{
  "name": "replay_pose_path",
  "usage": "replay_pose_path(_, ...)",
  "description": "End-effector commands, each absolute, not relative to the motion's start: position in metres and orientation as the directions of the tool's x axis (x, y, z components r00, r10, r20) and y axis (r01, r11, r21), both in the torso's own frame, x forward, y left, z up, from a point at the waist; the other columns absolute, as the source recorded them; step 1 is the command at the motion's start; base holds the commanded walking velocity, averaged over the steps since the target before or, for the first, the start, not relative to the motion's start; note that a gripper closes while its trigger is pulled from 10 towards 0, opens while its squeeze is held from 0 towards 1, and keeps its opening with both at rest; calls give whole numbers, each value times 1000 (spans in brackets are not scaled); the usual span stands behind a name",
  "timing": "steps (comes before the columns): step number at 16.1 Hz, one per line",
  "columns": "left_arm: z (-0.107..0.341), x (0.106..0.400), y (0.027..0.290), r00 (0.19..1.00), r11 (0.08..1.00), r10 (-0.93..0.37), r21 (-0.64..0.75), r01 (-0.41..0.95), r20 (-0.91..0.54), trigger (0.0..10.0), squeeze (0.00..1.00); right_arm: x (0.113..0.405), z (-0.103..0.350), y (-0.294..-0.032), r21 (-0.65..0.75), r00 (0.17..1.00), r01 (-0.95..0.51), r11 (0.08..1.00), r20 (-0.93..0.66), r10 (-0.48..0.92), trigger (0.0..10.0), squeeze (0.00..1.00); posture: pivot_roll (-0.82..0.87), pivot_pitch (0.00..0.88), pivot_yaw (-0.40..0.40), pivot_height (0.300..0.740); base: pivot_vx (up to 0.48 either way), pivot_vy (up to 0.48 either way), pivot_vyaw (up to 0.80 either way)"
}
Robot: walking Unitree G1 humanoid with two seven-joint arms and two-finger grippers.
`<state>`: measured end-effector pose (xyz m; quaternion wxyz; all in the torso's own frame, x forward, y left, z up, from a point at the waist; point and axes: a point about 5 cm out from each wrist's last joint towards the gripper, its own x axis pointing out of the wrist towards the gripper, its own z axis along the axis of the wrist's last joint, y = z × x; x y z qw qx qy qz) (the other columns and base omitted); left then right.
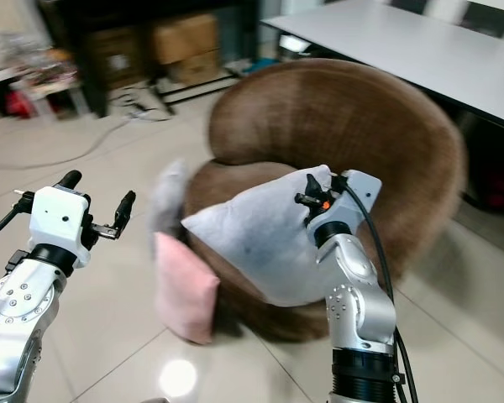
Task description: Move the pillow to the sofa from floor
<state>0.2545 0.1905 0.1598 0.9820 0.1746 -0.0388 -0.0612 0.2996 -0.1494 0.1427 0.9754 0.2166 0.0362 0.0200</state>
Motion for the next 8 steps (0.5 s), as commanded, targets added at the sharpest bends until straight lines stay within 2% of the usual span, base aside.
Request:
replay_pose_path(1, 163, 253, 193, 989, 931, -131, 350, 101, 63, 10000, 0, 300, 153, -146, 442, 997, -70, 894, 6, 75, 10000, 0, 21, 0, 0, 740, 0, 0, 0)
replay_pose_path(2, 163, 253, 194, 990, 932, -124, 350, 95, 61, 10000, 0, 301, 151, -145, 438, 997, -68, 896, 1, 75, 10000, 0, 21, 0, 0, 740, 0, 0, 0)
replay_pose_path(3, 163, 252, 196, 990, 931, -127, 351, 98, 59, 10000, 0, 303, 151, -147, 373, 999, -26, 927, -15, 34, 10000, 0, 13, 0, 2, 740, 251, 0, 0)
replay_pose_path(8, 163, 256, 195, 990, 929, -132, 356, 103, 58, 10000, 0, 302, 146, -149, 375, 999, -30, 926, -28, 43, 10000, 0, 8, 0, 5, 740, 258, 0, 0)
